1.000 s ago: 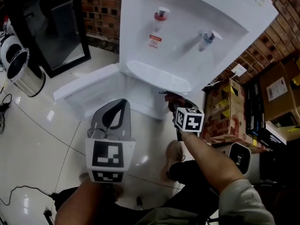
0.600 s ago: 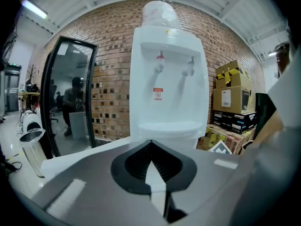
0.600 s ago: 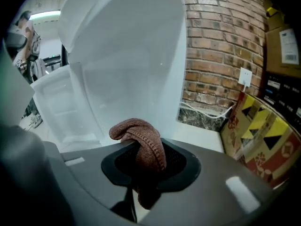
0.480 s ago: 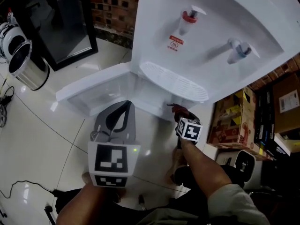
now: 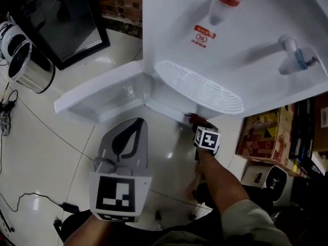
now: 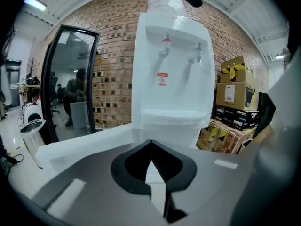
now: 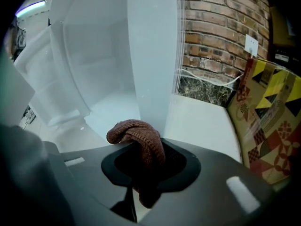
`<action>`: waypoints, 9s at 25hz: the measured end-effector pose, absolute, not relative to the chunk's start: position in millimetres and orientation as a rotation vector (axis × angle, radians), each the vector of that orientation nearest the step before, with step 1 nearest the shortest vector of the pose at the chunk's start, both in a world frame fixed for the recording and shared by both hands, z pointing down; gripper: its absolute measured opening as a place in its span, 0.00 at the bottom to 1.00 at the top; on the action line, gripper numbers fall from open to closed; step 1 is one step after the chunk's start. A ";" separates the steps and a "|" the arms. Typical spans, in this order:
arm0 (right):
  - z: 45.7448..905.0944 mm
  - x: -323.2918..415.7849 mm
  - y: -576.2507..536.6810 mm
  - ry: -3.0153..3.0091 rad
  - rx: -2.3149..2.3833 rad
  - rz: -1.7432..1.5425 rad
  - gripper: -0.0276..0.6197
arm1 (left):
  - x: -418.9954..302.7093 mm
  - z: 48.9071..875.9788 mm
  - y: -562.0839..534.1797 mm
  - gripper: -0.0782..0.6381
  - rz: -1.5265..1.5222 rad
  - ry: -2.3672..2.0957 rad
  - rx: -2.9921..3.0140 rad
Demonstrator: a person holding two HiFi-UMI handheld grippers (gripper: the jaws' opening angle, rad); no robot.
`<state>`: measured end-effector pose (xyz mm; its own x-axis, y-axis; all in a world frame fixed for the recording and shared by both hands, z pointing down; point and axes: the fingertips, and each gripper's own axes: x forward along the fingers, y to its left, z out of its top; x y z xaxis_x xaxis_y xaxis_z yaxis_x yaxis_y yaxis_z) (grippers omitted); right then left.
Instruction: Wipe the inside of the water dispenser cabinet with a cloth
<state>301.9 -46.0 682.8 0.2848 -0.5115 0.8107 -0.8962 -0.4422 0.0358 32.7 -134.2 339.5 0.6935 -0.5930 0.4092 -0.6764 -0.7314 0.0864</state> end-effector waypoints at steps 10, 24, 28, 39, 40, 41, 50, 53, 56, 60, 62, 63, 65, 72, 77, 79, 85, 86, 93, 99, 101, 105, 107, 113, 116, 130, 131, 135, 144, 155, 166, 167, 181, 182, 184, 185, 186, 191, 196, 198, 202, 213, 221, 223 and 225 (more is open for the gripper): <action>725.7 301.1 -50.2 -1.207 2.018 1.084 0.21 | 28.0 351.4 -140.1 0.11 0.564 -1.027 2.617; 620.9 212.7 -122.5 -1.668 2.148 0.910 0.21 | 28.3 346.8 -156.1 0.11 0.566 -1.057 2.706; 549.4 204.4 -154.9 -1.860 2.354 0.863 0.21 | 21.9 344.0 -155.5 0.11 0.560 -1.062 2.713; 536.8 182.5 -209.0 -1.994 2.389 0.990 0.19 | 19.2 345.8 -154.0 0.11 0.560 -1.073 2.715; 550.5 181.1 -211.9 -1.960 2.366 1.022 0.19 | 20.3 345.1 -155.2 0.11 0.556 -1.072 2.715; 563.4 180.4 -214.9 -1.929 2.348 1.056 0.20 | 21.0 344.9 -156.9 0.11 0.555 -1.072 2.717; 649.8 197.6 -238.4 -1.638 2.263 1.238 0.20 | 14.8 358.7 -183.3 0.11 0.578 -1.097 2.662; 665.6 201.2 -240.1 -1.570 2.242 1.259 0.20 | 15.9 363.1 -187.5 0.11 0.584 -1.088 2.651; 680.4 199.6 -238.5 -1.523 2.177 1.247 0.20 | 18.3 364.8 -188.5 0.11 0.585 -1.071 2.645; 690.6 197.1 -234.7 -1.509 2.128 1.222 0.20 | 21.5 368.4 -186.5 0.11 0.601 -1.055 2.644; 691.2 198.2 -233.2 -1.504 2.125 1.209 0.20 | 22.4 368.6 -184.6 0.11 0.598 -1.050 2.648; 691.1 199.3 -232.0 -1.497 2.127 1.207 0.20 | 22.3 368.3 -183.6 0.11 0.595 -1.049 2.648; 690.8 203.3 -227.9 -1.474 2.140 1.212 0.20 | 21.5 368.2 -181.3 0.11 0.594 -1.049 2.644; 691.1 235.0 -185.6 -1.320 2.228 1.219 0.20 | 29.7 363.1 -170.4 0.11 0.586 -1.011 2.666; 692.8 261.9 -135.9 -1.153 2.346 1.268 0.20 | 39.6 358.1 -157.6 0.11 0.582 -0.977 2.700; 693.9 268.8 -116.4 -1.092 2.387 1.290 0.20 | 42.8 356.1 -151.6 0.11 0.585 -0.965 2.712; 693.5 289.4 -74.3 -0.958 2.517 1.354 0.20 | 49.9 350.8 -131.7 0.11 0.585 -0.931 2.745; 694.2 290.6 -71.2 -0.958 2.518 1.361 0.20 | 50.1 351.7 -128.5 0.11 0.591 -0.928 2.747; 690.4 289.1 -73.9 -1.032 2.477 1.360 0.20 | 48.9 357.6 -119.6 0.11 0.620 -0.937 2.744; 648.4 239.3 -131.5 -1.451 2.362 1.111 0.20 | 38.2 351.7 -132.4 0.11 0.581 -0.994 2.748; 633.4 207.7 -156.3 -1.629 2.291 1.028 0.20 | 27.5 354.5 -138.0 0.11 0.578 -1.024 2.729; 629.9 154.6 -184.7 -1.811 2.147 0.981 0.20 | 5.0 362.4 -150.9 0.11 0.590 -1.093 2.660; 637.6 139.9 -193.4 -1.828 2.107 1.017 0.20 | -1.7 363.4 -158.4 0.11 0.586 -1.118 2.641; 674.8 121.4 -215.7 -1.773 2.017 1.147 0.20 | -12.1 365.5 -178.5 0.11 0.573 -1.147 2.605; 695.2 120.3 -222.0 -1.710 1.987 1.222 0.20 | -14.3 366.7 -187.4 0.11 0.562 -1.155 2.579; 726.8 139.7 -213.6 -1.558 1.959 1.298 0.20 | -3.3 376.3 -194.2 0.11 0.585 -1.114 2.557; 726.3 143.8 -210.3 -1.547 1.964 1.297 0.20 | -1.0 375.0 -192.9 0.11 0.583 -1.108 2.563; 724.9 161.2 -193.7 -1.501 1.991 1.298 0.20 | 6.5 369.2 -185.4 0.11 0.575 -1.091 2.585; 722.9 204.5 -141.8 -1.361 2.061 1.268 0.20 | 17.0 356.6 -155.8 0.11 0.572 -1.066 2.623; 722.4 265.8 -61.3 -1.175 2.150 1.264 0.20 | 37.6 341.8 -111.2 0.11 0.554 -0.999 2.676; 715.6 300.6 -22.4 -1.118 2.185 1.291 0.20 | 48.9 336.1 -80.7 0.11 0.546 -0.956 2.687; 709.5 301.5 -24.2 -1.147 2.174 1.278 0.20 | 51.0 332.8 -79.8 0.11 0.538 -0.953 2.696; 486.0 374.3 16.1 -1.478 1.880 1.103 0.20 | 102.7 275.0 -56.0 0.11 0.314 -0.832 2.871; 463.2 374.6 18.5 -1.499 1.877 1.047 0.20 | 109.3 272.8 -51.1 0.11 0.300 -0.810 2.875; 426.6 372.9 27.4 -1.543 1.920 0.959 0.20 | 122.9 267.6 -40.6 0.11 0.266 -0.767 2.879; 412.9 368.9 34.3 -1.567 1.960 0.940 0.20 | 129.8 265.5 -35.8 0.11 0.253 -0.744 2.885; 403.4 363.8 42.3 -1.592 2.006 0.937 0.20 | 136.4 264.3 -31.9 0.11 0.248 -0.721 2.897; 372.8 355.4 63.5 -1.719 2.079 0.864 0.20 | 142.2 281.2 -42.2 0.11 0.354 -0.710 3.001; 325.2 367.3 62.9 -1.848 2.145 0.754 0.20 | 106.5 316.6 -95.2 0.24 0.549 -0.781 2.946; 304.0 365.0 54.7 -1.909 2.167 0.727 0.20 | 85.4 314.0 -121.2 0.27 0.571 -0.853 2.939; 274.7 347.5 39.6 -1.971 2.138 0.594 0.20 | 25.9 307.7 -172.3 0.34 0.684 -1.023 2.948; 253.9 336.6 39.2 -1.982 2.199 0.501 0.21 | -110.7 348.3 -254.2 0.53 0.819 -1.225 2.774; 227.8 308.8 29.8 -2.027 2.176 0.374 0.21 | -134.8 405.2 -273.1 0.59 0.911 -1.187 2.698; 225.1 305.8 29.2 -2.039 2.190 0.362 0.21 | -134.0 404.9 -276.9 0.59 0.920 -1.199 2.707; 224.0 302.2 28.8 -2.049 2.196 0.354 0.21 | -133.2 405.5 -275.3 0.59 0.954 -1.190 2.714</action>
